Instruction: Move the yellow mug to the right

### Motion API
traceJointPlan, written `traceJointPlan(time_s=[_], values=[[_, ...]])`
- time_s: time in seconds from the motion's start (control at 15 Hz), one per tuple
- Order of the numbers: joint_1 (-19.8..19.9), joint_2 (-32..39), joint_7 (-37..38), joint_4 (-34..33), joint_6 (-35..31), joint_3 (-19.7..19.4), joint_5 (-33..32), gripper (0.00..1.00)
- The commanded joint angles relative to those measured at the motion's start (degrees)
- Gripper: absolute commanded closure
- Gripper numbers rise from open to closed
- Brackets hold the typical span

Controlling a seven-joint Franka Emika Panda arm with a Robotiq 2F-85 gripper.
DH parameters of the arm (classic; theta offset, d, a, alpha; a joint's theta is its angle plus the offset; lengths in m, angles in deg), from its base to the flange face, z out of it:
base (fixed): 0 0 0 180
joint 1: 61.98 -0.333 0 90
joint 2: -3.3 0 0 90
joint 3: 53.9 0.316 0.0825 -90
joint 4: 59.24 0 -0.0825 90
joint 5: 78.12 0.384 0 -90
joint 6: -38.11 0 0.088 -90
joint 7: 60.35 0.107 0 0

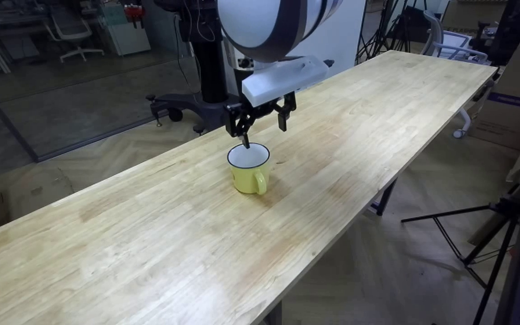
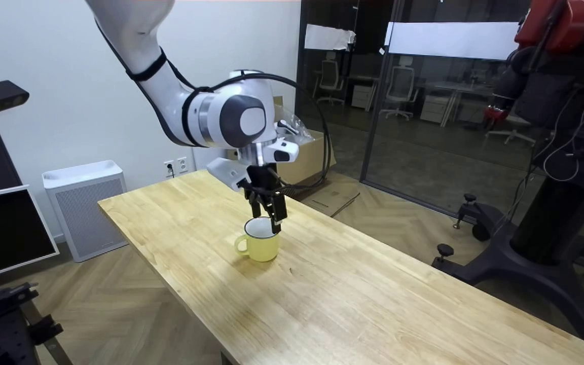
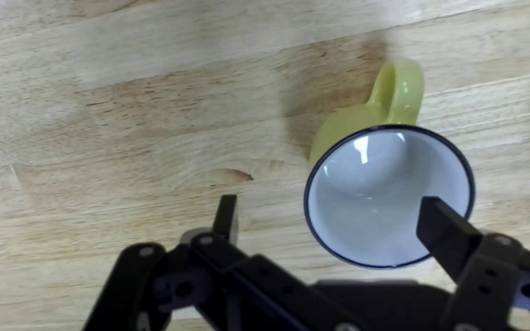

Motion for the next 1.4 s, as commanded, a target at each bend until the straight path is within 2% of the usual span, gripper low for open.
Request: traceJointPlan(time_s=[0.0,0.33,0.4,0.47,0.53,1.13,1.27,1.33], values=[[-1.9,3.5,4.1,-2.5,-0.9,-2.7,-0.4,0.0],[-2.4,7.0,3.6,-4.5,0.4,-2.4,1.2,0.0],[-2.4,7.4,3.5,-4.8,0.4,-2.3,1.6,0.25],[-2.4,7.8,3.5,-5.1,0.4,-2.4,1.9,0.27],[-2.4,8.1,3.5,-5.3,0.4,-2.4,2.3,0.33],[-1.2,8.6,2.0,-6.5,1.1,-1.2,6.2,0.97],[-0.8,8.7,1.5,-6.9,1.7,-0.8,7.1,1.0],[-0.4,8.7,1.0,-7.2,2.2,-0.3,7.7,0.97]])
